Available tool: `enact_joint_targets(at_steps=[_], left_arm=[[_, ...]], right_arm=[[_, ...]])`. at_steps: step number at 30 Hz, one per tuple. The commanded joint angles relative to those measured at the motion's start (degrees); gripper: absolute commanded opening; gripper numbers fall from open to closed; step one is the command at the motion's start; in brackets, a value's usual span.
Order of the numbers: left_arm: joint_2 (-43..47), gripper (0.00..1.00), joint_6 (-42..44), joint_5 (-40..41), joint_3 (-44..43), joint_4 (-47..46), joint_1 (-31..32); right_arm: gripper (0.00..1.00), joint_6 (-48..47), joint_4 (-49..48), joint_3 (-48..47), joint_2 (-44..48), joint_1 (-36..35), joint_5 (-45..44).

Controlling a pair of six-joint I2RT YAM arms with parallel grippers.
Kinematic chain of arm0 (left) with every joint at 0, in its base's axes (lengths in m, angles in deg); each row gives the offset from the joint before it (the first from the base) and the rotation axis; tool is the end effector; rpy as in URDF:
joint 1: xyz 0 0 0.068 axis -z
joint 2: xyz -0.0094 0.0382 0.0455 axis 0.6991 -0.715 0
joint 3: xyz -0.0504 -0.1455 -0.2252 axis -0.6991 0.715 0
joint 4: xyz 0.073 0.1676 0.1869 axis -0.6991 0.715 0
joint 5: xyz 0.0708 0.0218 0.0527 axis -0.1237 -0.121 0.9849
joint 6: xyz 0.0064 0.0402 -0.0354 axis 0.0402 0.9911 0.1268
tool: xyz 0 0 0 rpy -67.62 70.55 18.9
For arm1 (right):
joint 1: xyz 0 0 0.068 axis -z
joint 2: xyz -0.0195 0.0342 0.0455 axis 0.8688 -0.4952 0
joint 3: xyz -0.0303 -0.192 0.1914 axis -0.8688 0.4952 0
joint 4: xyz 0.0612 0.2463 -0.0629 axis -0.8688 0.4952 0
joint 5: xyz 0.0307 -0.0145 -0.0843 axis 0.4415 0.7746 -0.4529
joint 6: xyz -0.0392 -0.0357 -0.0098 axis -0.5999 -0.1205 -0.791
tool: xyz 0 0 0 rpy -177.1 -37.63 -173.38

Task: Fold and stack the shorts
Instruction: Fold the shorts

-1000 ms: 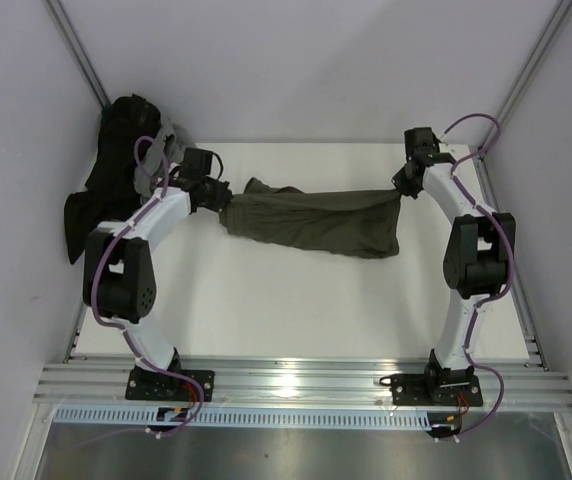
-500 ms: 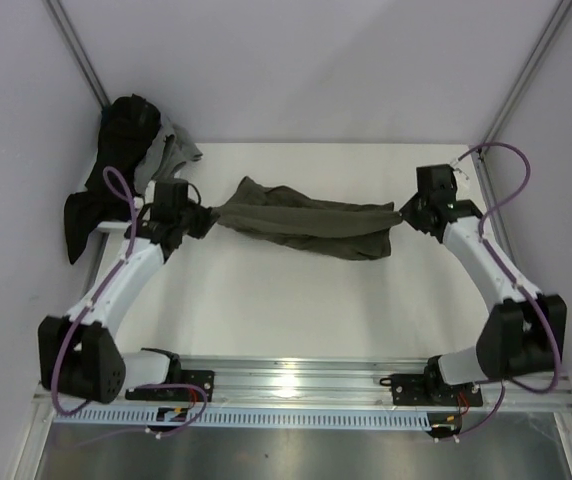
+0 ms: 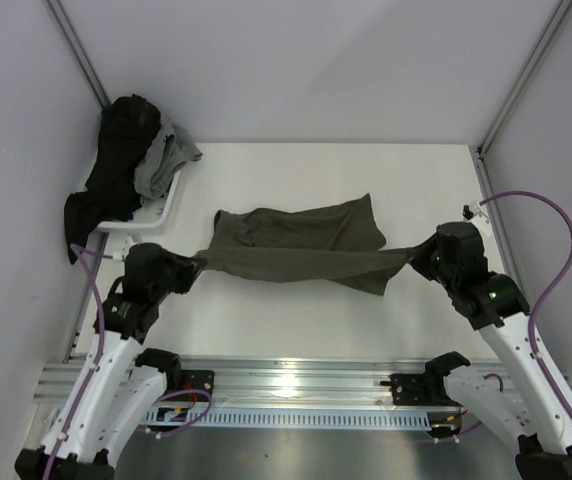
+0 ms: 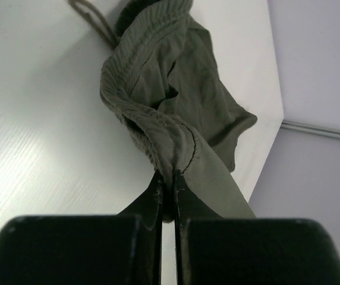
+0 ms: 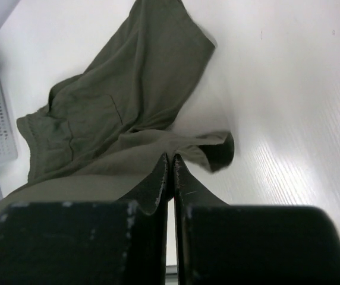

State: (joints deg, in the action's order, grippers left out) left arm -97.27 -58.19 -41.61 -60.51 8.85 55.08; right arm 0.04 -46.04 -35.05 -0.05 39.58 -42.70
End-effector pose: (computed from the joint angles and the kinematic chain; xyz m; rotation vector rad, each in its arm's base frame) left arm 0.1481 -0.0272 0.2631 -1.1383 1.9961 -0.7401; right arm 0.1551 0.0488 0.3302 0.6259 2.1052 0.3715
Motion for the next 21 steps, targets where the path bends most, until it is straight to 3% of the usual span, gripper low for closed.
enact_joint_targets(at_steps=[1, 4, 7, 16, 21], left_arm=[[6.36, 0.0, -0.16, 1.44, 1.11, 5.47, -0.44], [9.45, 0.0, -1.04, 1.97, 1.38, 6.1, -0.44], [6.48, 0.0, -1.04, 2.24, -0.11, 4.69, -0.52], [-12.59, 0.02, -0.33, 7.42, -13.46, 2.4, -0.79], [-19.19, 0.04, -2.18, 7.6, -16.73, -1.1, -2.89]], right_arm=[[0.0, 1.77, 5.11, -0.29, 3.53, -1.68, -2.88], [0.0, 1.6, 5.2, -0.73, 3.11, -2.38, -3.14], [0.0, 0.37, 3.54, -2.4, -0.04, -2.3, -3.67], [0.0, -5.17, -4.28, -12.24, -17.09, 0.51, -1.48], [0.0, -6.84, -9.9, -16.19, -28.34, 6.13, 3.26]])
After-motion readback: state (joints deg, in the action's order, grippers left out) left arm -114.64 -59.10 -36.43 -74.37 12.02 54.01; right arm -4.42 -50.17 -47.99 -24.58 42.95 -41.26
